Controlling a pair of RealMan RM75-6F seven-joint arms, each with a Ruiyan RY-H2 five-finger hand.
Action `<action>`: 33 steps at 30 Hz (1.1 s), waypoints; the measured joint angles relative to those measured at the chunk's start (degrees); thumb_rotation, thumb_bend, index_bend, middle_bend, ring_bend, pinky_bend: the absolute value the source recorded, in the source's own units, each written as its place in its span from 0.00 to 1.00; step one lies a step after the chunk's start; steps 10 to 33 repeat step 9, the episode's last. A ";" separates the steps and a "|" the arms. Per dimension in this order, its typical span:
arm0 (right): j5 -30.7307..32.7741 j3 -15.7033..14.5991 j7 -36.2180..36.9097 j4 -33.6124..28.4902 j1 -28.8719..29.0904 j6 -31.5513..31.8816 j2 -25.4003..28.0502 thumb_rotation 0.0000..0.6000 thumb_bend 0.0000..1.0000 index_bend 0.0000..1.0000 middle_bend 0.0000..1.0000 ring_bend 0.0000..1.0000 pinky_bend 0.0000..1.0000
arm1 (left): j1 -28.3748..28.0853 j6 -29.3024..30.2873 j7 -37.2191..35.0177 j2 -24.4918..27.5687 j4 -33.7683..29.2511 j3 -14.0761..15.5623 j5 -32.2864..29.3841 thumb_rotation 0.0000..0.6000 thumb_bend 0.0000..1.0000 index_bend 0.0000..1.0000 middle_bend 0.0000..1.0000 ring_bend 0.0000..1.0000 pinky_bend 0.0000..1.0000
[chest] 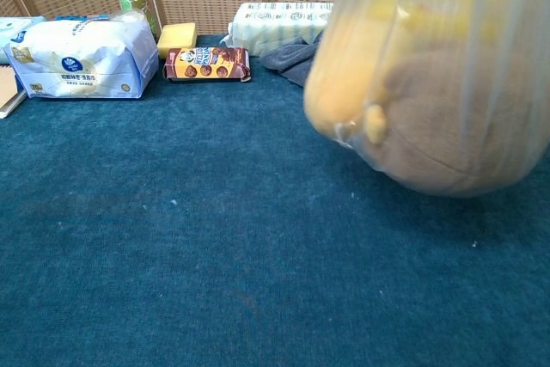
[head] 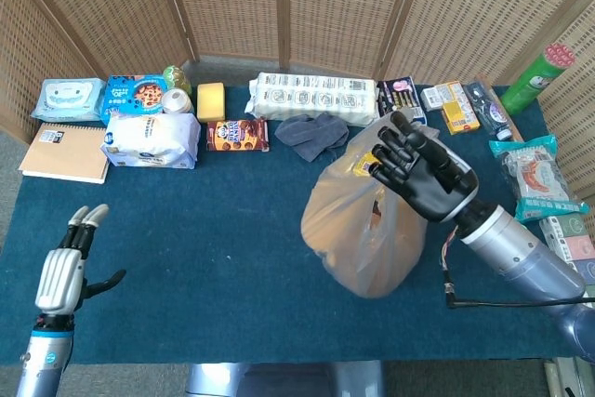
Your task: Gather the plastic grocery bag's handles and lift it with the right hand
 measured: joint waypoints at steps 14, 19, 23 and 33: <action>0.12 1.02 1.29 -0.16 -0.20 -0.84 -1.63 1.00 0.31 0.63 0.73 0.79 0.92 | 4.23 1.52 -0.42 0.83 0.12 0.17 0.82 1.00 0.00 0.06 0.12 0.00 0.23; 0.12 1.02 1.29 -0.16 -0.20 -0.84 -1.63 1.00 0.31 0.63 0.73 0.79 0.92 | 4.23 1.52 -0.42 0.83 0.12 0.17 0.82 1.00 0.00 0.06 0.12 0.00 0.23; 0.12 1.02 1.29 -0.16 -0.20 -0.84 -1.63 1.00 0.31 0.63 0.73 0.79 0.92 | 4.23 1.52 -0.42 0.83 0.12 0.17 0.82 1.00 0.00 0.06 0.12 0.00 0.23; 0.12 1.02 1.29 -0.16 -0.20 -0.84 -1.63 1.00 0.31 0.63 0.73 0.79 0.92 | 4.23 1.52 -0.42 0.83 0.12 0.17 0.82 1.00 0.00 0.06 0.12 0.00 0.23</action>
